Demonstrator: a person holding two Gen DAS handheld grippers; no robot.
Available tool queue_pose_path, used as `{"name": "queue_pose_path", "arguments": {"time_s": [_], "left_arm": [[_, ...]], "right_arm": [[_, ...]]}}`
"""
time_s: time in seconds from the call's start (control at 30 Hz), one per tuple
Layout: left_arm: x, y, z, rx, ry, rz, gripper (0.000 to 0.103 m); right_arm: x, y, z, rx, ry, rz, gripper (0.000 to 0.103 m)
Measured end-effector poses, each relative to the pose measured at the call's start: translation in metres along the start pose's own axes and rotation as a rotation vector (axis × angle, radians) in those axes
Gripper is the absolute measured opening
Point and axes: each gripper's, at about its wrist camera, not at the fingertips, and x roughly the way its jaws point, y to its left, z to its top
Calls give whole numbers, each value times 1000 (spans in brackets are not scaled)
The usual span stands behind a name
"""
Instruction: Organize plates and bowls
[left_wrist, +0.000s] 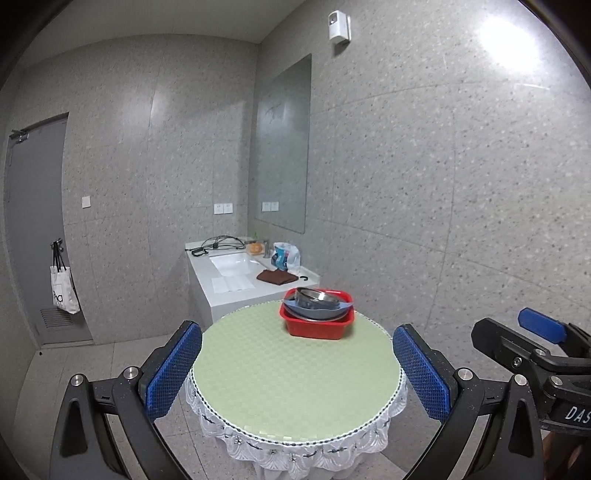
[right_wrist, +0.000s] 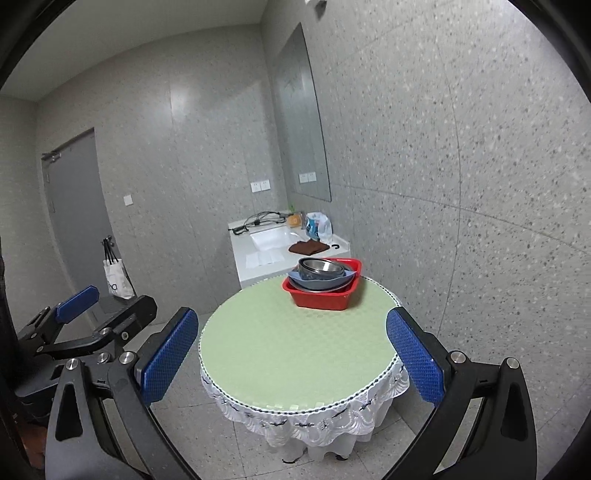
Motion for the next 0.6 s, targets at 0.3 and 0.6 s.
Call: {"name": "queue_pose_path", "arguments": {"time_s": [0.3, 0.6], "left_arm": [[-36, 29, 4, 7, -25, -23, 102], [-60, 48, 2, 16, -32, -49, 102]], "right_arm": [[-32, 31, -6, 13, -27, -33, 103], [-51, 49, -10, 18, -52, -78, 103]]}}
